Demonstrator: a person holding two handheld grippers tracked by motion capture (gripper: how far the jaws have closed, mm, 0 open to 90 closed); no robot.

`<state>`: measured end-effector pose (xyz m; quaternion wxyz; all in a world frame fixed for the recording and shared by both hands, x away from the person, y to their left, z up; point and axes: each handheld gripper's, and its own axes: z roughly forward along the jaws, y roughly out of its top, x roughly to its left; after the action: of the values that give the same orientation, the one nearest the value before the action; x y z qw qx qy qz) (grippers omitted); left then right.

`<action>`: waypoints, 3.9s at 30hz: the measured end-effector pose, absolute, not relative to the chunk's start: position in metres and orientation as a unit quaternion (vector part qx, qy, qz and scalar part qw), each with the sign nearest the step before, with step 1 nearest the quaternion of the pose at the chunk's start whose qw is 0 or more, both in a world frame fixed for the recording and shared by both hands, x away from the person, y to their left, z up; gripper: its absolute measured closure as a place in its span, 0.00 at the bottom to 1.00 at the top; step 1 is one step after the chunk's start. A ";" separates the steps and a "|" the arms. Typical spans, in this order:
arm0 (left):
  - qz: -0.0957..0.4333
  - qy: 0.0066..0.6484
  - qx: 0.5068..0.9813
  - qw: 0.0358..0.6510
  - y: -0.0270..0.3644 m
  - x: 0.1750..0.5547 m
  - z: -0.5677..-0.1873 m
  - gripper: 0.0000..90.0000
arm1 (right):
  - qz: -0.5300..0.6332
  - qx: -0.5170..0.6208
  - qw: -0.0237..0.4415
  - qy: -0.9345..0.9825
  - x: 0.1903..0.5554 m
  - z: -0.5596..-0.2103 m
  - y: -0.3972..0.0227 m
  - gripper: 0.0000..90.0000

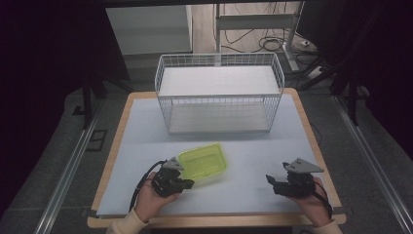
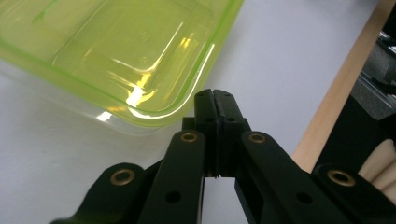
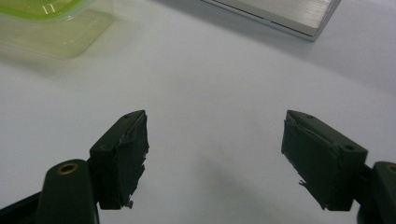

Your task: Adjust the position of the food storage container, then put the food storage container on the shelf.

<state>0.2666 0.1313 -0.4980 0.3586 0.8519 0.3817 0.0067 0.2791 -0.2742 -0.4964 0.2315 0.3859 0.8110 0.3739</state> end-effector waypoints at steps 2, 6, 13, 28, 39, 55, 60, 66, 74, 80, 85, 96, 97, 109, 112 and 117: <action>0.009 0.387 0.848 0.361 0.134 0.269 -0.498 1.00 | 0.373 0.385 0.231 0.812 0.279 -0.497 -0.274 0.25; 0.013 0.394 0.845 0.362 0.137 0.272 -0.498 1.00 | 0.373 0.385 0.232 0.812 0.279 -0.497 -0.274 0.25; 0.010 0.400 0.841 0.365 0.144 0.277 -0.498 1.00 | 0.372 0.385 0.231 0.813 0.279 -0.497 -0.274 0.25; 0.016 0.407 0.830 0.381 0.152 0.276 -0.491 0.99 | 0.372 0.383 0.236 0.812 0.279 -0.497 -0.274 0.25; 0.037 0.441 0.791 0.422 0.176 0.280 -0.478 0.92 | 0.401 0.370 0.227 0.807 0.279 -0.497 -0.270 0.22; 0.046 0.486 0.743 0.459 0.193 0.288 -0.468 0.39 | 0.472 0.392 0.133 0.778 0.295 -0.474 -0.241 0.21; 0.040 0.491 0.735 0.465 0.198 0.289 -0.465 0.33 | 0.476 0.395 0.108 0.778 0.307 -0.461 -0.226 0.22; 0.018 0.497 0.728 0.472 0.202 0.293 -0.467 0.30 | 0.473 0.399 0.088 0.781 0.321 -0.452 -0.207 0.26; -0.004 0.507 0.723 0.470 0.199 0.300 -0.471 0.33 | 0.478 0.386 0.065 0.786 0.332 -0.452 -0.182 0.29; -0.014 0.509 0.720 0.471 0.198 0.303 -0.475 0.33 | 0.484 0.381 0.043 0.787 0.341 -0.452 -0.166 0.32; -0.015 0.513 0.717 0.472 0.197 0.306 -0.477 0.35 | 0.474 0.380 0.032 0.793 0.346 -0.459 -0.155 0.35; -0.030 0.520 0.716 0.464 0.193 0.311 -0.485 0.38 | 0.466 0.385 -0.006 0.796 0.353 -0.472 -0.145 0.45; -0.032 0.520 0.717 0.463 0.194 0.311 -0.486 0.38 | 0.466 0.387 -0.010 0.796 0.354 -0.473 -0.144 0.46; -0.064 0.533 0.704 0.465 0.195 0.318 -0.498 0.39 | 0.452 0.409 -0.017 0.793 0.360 -0.483 -0.145 0.49; -0.071 0.536 0.703 0.463 0.195 0.321 -0.502 0.40 | 0.449 0.416 -0.019 0.790 0.362 -0.485 -0.147 0.51; -0.082 0.534 0.704 0.461 0.190 0.325 -0.506 0.47 | 0.445 0.433 -0.052 0.782 0.368 -0.497 -0.149 0.56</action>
<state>0.3248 0.1898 -0.5064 0.4607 0.7041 0.5341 -0.0818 0.3678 -0.1487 -0.4973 -0.0522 0.4329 0.7825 0.4445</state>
